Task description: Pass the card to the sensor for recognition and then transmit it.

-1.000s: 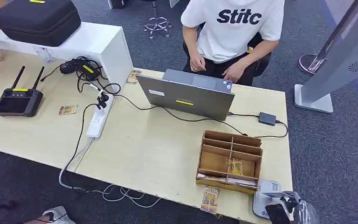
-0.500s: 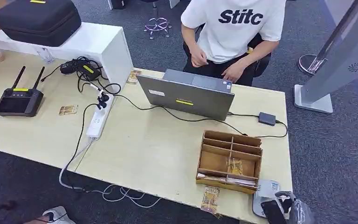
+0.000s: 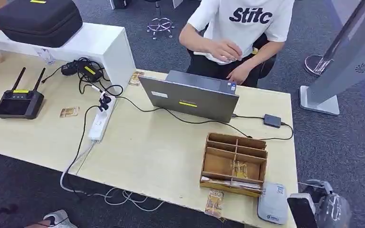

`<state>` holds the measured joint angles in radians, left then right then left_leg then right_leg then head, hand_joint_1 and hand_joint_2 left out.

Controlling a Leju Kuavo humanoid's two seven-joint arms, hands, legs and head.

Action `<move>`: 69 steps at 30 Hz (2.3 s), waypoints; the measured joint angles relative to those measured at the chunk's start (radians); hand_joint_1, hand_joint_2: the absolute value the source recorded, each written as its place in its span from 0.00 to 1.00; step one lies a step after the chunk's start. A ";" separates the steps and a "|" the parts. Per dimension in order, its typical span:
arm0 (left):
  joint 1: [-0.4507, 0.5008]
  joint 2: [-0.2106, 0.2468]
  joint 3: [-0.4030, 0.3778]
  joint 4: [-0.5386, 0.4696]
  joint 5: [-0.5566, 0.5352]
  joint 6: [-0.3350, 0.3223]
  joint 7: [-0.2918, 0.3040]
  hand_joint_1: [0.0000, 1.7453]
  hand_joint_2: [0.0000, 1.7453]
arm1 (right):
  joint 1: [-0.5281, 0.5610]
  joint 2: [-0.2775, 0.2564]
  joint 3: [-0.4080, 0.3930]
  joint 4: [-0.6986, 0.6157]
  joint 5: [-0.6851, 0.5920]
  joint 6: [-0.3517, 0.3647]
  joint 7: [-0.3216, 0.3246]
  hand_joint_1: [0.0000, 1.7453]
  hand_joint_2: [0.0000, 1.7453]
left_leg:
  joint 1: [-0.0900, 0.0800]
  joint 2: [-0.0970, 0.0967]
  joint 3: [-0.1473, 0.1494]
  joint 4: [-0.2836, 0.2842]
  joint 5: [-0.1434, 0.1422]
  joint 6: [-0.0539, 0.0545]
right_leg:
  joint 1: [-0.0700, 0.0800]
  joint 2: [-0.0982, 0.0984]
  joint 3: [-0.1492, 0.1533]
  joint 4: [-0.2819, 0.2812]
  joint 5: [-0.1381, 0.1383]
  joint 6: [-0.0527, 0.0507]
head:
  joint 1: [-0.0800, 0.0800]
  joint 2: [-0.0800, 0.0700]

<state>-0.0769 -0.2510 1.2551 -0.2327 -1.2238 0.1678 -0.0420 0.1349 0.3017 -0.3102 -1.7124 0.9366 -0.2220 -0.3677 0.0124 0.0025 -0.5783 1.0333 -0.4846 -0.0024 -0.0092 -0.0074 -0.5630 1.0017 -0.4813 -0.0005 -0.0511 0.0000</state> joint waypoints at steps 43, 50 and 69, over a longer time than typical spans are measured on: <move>-0.006 0.045 -0.101 0.000 -0.149 -0.057 0.019 0.00 1.00 | -0.556 0.008 0.374 0.339 -0.007 0.087 0.160 0.00 1.00 | 0.000 -0.004 -0.004 0.000 0.005 -0.001 | 0.000 -0.003 -0.003 0.001 0.003 0.000 | 0.000 0.000; -0.003 0.034 -0.092 0.000 -0.097 -0.040 0.017 0.00 1.00 | -0.381 -0.008 0.457 0.123 -0.057 0.031 0.067 0.00 1.00 | 0.000 -0.004 -0.005 0.000 0.005 -0.001 | 0.000 -0.004 -0.004 0.001 0.002 -0.001 | 0.000 0.000; 0.000 0.006 -0.014 0.000 -0.050 0.020 0.003 0.00 1.00 | 0.175 -0.092 0.521 -0.349 -0.055 0.031 -0.100 0.00 1.00 | 0.000 -0.002 -0.004 0.000 0.000 -0.001 | 0.000 -0.002 -0.003 0.000 0.000 0.000 | 0.000 0.000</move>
<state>-0.0765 -0.2445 1.2406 -0.2327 -1.2738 0.1881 -0.0393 0.3094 0.2098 0.2110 -2.0611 0.8821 -0.1912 -0.4677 0.0126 0.0006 -0.5820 1.0331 -0.4843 -0.0031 -0.0091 -0.0090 -0.5658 1.0019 -0.4816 -0.0006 -0.0511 0.0000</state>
